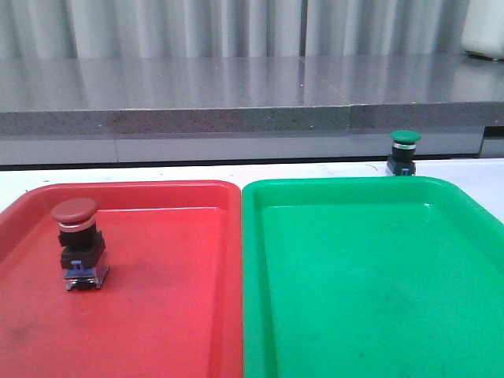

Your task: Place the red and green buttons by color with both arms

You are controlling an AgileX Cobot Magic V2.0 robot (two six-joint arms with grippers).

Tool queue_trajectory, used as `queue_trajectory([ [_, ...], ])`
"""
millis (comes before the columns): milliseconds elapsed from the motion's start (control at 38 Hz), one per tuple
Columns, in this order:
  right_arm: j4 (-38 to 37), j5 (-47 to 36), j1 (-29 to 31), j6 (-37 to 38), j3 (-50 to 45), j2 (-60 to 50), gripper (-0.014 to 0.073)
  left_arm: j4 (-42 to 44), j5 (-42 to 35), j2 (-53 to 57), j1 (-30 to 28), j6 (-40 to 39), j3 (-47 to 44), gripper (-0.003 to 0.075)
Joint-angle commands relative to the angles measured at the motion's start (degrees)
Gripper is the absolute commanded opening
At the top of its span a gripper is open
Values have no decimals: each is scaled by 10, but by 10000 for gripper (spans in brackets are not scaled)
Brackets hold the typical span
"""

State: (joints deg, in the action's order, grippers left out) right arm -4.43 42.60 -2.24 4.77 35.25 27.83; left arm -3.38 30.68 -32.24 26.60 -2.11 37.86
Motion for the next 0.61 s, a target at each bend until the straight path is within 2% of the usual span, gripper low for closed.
queue_trajectory([
  [0, -11, -41, 2, -6, 20, 7, 486, -8, -42, -1, 4, 1, 16, 606],
  [421, -12, -42, 2, -6, 15, 7, 486, -8, -42, -1, 4, 1, 16, 606],
  [579, -12, -68, 2, -6, 15, 17, 496, -8, -42, -1, 4, 1, 16, 606],
])
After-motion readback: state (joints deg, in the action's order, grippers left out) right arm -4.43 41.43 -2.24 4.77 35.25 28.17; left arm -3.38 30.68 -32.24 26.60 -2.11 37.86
